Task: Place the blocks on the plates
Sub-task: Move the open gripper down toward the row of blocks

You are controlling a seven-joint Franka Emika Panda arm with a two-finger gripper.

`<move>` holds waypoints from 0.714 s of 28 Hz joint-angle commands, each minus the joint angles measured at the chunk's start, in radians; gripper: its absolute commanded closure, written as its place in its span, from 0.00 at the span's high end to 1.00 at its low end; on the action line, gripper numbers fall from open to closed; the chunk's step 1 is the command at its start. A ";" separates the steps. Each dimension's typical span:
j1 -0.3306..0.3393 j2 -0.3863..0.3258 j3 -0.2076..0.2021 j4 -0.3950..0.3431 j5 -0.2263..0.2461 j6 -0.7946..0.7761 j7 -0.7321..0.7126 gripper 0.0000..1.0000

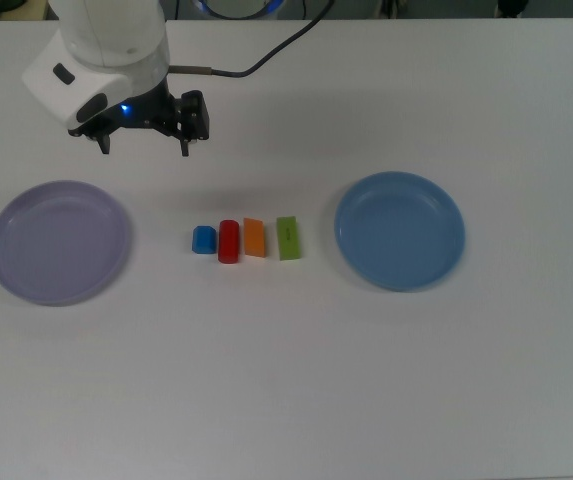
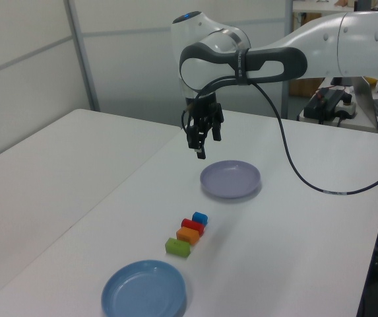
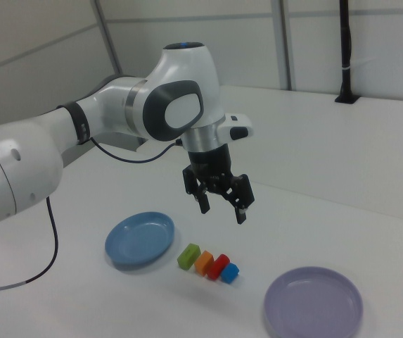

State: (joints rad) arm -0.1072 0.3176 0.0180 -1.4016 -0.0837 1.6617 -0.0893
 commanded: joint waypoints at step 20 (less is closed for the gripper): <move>0.066 0.003 0.000 0.000 0.024 -0.013 -0.006 1.00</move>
State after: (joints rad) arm -0.0917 0.3201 0.0241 -1.4017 -0.0807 1.6617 -0.0893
